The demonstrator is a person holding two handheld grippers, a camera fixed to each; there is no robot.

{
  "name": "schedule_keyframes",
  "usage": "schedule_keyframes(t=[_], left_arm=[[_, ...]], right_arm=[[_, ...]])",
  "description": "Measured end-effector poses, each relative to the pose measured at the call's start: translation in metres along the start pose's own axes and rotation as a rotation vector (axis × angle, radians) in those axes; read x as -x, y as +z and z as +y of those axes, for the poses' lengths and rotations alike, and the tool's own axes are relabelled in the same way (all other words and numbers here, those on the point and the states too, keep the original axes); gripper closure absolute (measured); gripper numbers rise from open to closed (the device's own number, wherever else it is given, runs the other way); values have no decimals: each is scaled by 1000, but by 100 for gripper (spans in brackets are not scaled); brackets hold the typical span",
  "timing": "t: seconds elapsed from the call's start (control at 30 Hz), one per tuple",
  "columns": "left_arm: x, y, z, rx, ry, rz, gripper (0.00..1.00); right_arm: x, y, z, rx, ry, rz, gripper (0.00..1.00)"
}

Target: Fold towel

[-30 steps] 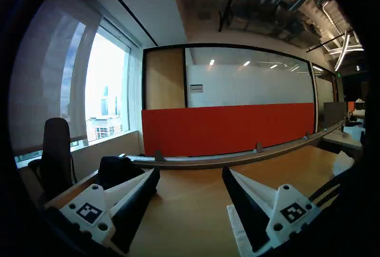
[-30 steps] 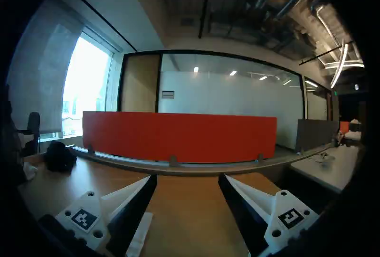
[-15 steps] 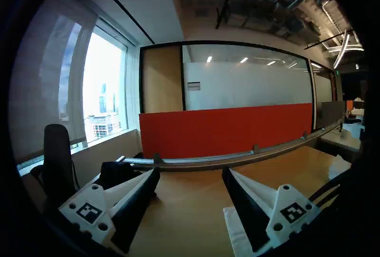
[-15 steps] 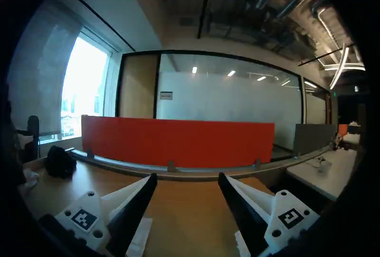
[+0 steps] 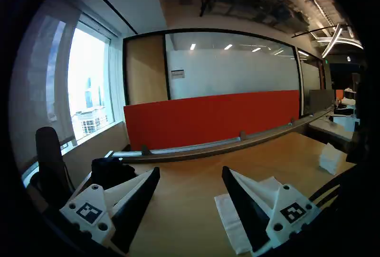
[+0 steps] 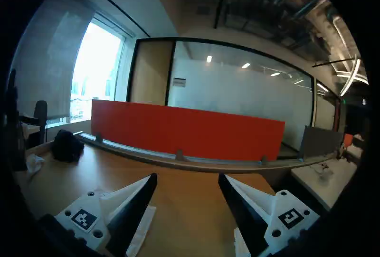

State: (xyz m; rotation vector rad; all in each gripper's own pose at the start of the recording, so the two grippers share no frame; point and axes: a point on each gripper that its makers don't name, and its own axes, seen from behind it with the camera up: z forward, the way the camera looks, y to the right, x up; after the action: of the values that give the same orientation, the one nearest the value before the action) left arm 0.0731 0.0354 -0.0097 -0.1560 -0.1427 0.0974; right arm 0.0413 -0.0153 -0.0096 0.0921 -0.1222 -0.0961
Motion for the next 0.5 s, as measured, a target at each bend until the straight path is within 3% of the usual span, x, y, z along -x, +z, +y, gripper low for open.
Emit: schedule_keyframes(t=[0.5], left_arm=[[24,1,39,218,41,-119,3]], right_arm=[[19,-6,-54,-262,-105,-123,0]])
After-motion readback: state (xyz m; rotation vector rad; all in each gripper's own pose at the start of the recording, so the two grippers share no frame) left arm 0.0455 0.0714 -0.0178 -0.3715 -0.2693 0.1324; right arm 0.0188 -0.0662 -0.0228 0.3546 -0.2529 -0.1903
